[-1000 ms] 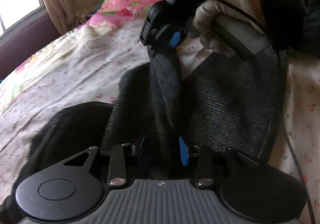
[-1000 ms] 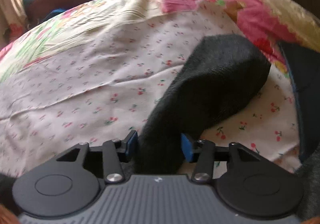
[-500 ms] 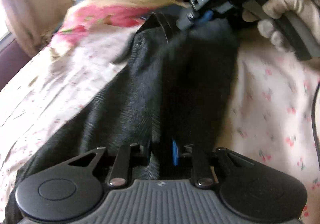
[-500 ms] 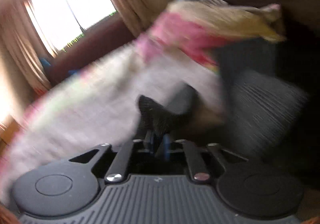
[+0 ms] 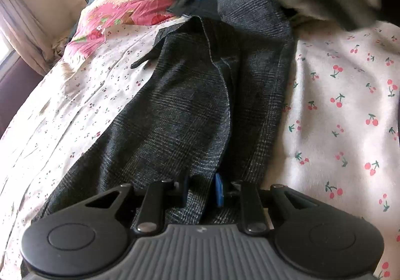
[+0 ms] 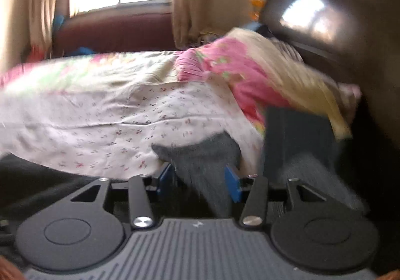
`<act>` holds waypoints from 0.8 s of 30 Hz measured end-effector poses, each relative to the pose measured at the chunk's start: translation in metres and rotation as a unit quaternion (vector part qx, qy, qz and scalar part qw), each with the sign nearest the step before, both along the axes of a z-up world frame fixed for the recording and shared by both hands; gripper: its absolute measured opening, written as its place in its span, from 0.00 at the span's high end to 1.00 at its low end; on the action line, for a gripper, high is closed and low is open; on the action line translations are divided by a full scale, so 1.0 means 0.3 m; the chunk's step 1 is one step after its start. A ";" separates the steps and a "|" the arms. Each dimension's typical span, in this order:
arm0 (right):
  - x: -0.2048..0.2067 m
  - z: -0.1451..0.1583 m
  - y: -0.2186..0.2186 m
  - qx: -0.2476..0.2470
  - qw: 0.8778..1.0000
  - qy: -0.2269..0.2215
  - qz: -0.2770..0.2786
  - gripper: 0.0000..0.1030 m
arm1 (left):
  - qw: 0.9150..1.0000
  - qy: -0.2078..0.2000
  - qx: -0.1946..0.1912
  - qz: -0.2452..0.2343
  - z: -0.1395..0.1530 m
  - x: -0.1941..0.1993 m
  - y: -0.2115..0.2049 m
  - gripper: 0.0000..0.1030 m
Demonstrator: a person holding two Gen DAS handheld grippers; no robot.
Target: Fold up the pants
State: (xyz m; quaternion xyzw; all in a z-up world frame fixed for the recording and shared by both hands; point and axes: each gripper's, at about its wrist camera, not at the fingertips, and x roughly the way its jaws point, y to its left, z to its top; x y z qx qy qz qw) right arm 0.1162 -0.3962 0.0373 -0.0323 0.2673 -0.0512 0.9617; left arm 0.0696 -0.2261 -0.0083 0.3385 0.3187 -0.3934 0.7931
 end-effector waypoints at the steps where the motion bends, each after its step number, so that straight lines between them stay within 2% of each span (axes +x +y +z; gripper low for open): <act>1: 0.057 -0.010 0.019 -0.022 1.000 0.016 0.003 0.54 | 1.000 0.002 -0.001 0.003 -0.002 0.001 0.000 0.65; 2: 0.098 -0.027 0.023 -0.034 0.999 0.032 0.005 0.55 | 1.000 0.004 -0.002 0.005 -0.001 0.001 0.002 0.65; 3: 0.136 -0.046 0.026 -0.042 0.998 0.054 0.006 0.61 | 1.000 0.005 -0.003 0.006 0.000 0.000 0.004 0.65; 4: 0.160 -0.064 0.015 -0.044 0.997 0.071 0.002 0.84 | 1.000 0.006 -0.004 0.006 0.002 -0.001 0.008 0.65; 5: 0.148 -0.081 -0.015 -0.037 0.996 0.081 -0.011 0.94 | 1.000 0.007 -0.006 0.006 0.003 -0.001 0.010 0.65; 6: 0.134 -0.085 -0.061 -0.006 0.996 0.084 -0.033 0.99 | 1.000 0.009 -0.009 0.007 0.003 0.000 0.014 0.64; 9: -0.001 -0.047 -0.230 0.097 0.990 0.037 -0.092 0.99 | 1.000 0.013 -0.023 0.012 -0.003 0.001 0.028 0.65; 11: -0.131 -0.008 -0.330 0.177 0.977 -0.014 -0.120 1.00 | 0.999 0.014 -0.028 0.015 -0.008 0.000 0.032 0.64; 13: -0.255 0.008 -0.412 0.223 0.961 -0.058 -0.151 1.00 | 0.999 0.015 -0.029 0.016 -0.014 0.001 0.031 0.64; 14: -0.301 0.002 -0.443 0.229 0.957 -0.063 -0.164 1.00 | 0.999 0.014 -0.029 0.016 -0.015 0.002 0.029 0.64; 17: -0.350 -0.035 -0.484 0.219 0.958 -0.046 -0.179 1.00 | 0.999 0.012 -0.024 0.016 -0.012 -0.002 0.023 0.64; 19: -0.364 -0.045 -0.499 0.237 0.954 -0.043 -0.179 0.99 | 1.000 0.011 -0.020 0.015 -0.011 -0.004 0.021 0.64; 21: -0.356 -0.028 -0.480 0.241 0.954 -0.050 -0.169 0.92 | 1.000 0.008 -0.015 0.013 -0.012 -0.007 0.017 0.64; 24: -0.292 0.008 -0.429 0.238 0.959 -0.055 -0.145 0.87 | 1.000 -0.001 -0.008 0.009 -0.014 -0.017 0.012 0.64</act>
